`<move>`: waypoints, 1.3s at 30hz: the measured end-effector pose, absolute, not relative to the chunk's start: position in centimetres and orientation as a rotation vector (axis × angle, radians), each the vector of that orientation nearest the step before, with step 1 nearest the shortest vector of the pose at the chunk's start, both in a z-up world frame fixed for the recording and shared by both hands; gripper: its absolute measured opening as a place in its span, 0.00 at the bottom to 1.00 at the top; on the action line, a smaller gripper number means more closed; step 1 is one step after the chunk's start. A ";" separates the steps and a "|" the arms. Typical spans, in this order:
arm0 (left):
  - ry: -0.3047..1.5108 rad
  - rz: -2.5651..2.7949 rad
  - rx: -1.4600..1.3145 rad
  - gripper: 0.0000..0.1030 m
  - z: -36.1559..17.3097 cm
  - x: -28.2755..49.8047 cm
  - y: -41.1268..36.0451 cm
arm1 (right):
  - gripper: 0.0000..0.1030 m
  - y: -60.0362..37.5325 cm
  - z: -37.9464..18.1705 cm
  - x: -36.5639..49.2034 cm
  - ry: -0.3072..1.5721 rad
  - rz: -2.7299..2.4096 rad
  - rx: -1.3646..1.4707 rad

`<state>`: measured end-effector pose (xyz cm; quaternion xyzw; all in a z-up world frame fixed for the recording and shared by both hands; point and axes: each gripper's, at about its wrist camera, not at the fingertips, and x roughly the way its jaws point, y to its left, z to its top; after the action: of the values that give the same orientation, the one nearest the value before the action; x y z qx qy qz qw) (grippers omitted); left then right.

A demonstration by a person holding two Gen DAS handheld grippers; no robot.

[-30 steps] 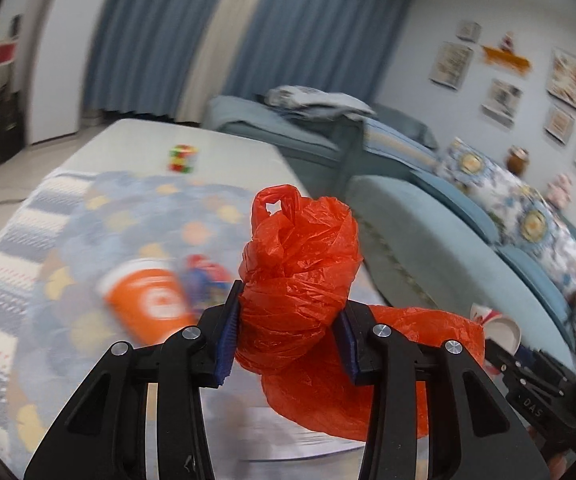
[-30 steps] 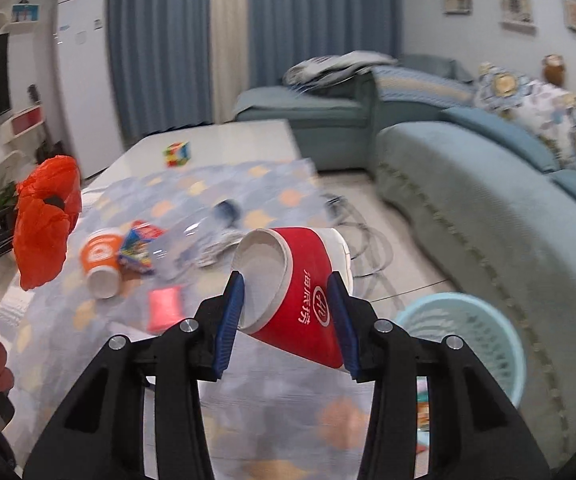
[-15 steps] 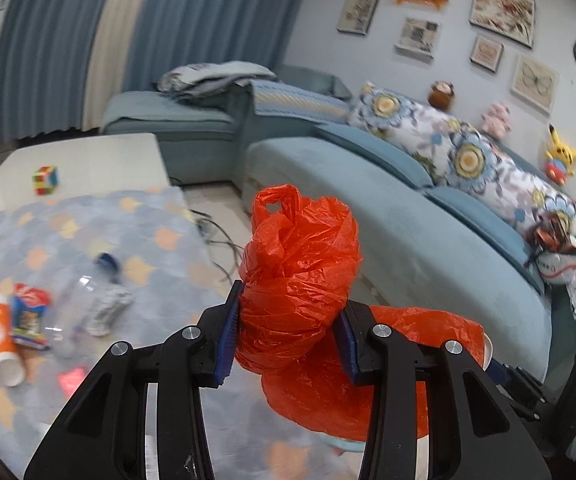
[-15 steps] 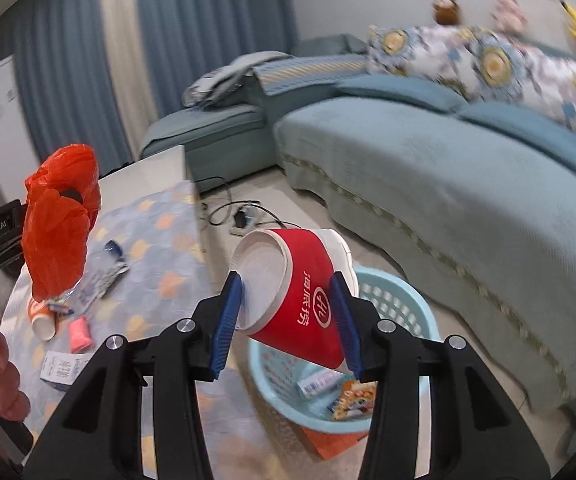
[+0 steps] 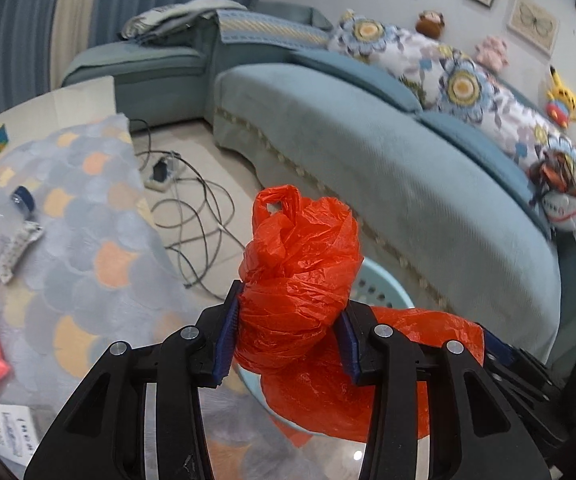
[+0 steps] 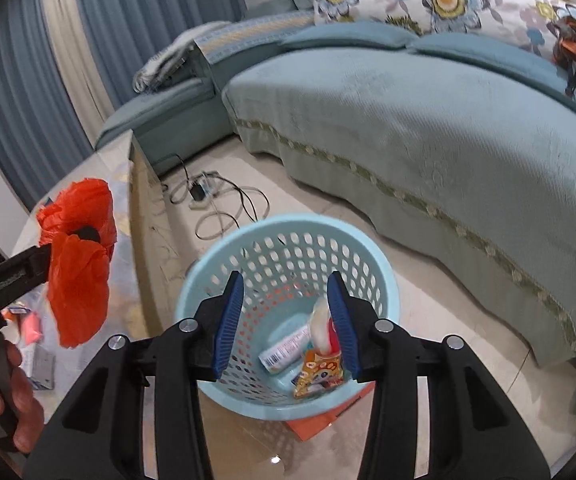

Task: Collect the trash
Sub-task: 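Carry the red bag and red-white cup to the basket and release both, then grasp the orange paper cup with the left tool while the right tool grasps the white milk carton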

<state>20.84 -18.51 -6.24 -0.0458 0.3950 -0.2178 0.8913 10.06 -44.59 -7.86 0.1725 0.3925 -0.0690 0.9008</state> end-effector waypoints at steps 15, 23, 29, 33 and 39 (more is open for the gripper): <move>0.902 -0.532 -0.005 0.79 -10.2 20.5 -20.1 | 0.51 -44.8 -11.5 9.6 0.896 -0.175 0.373; 0.833 -0.521 -0.037 0.78 -7.8 19.4 -18.7 | 0.51 -41.9 -9.1 9.4 0.836 -0.122 0.288; 0.738 -0.507 -0.077 0.78 -3.8 17.7 -16.5 | 0.53 -38.9 -6.2 9.2 0.786 -0.054 0.243; 0.663 -0.457 -0.128 0.78 -0.5 16.4 -12.9 | 0.57 -36.2 -4.2 9.0 0.748 0.028 0.224; 0.608 -0.283 -0.200 0.79 2.1 15.3 -5.0 | 0.64 -30.5 -1.6 9.4 0.702 0.173 0.178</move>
<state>15.33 -4.96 2.09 -0.0980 0.2980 -0.1386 0.9393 9.42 -30.51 -1.64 0.0868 0.3427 0.0844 0.9316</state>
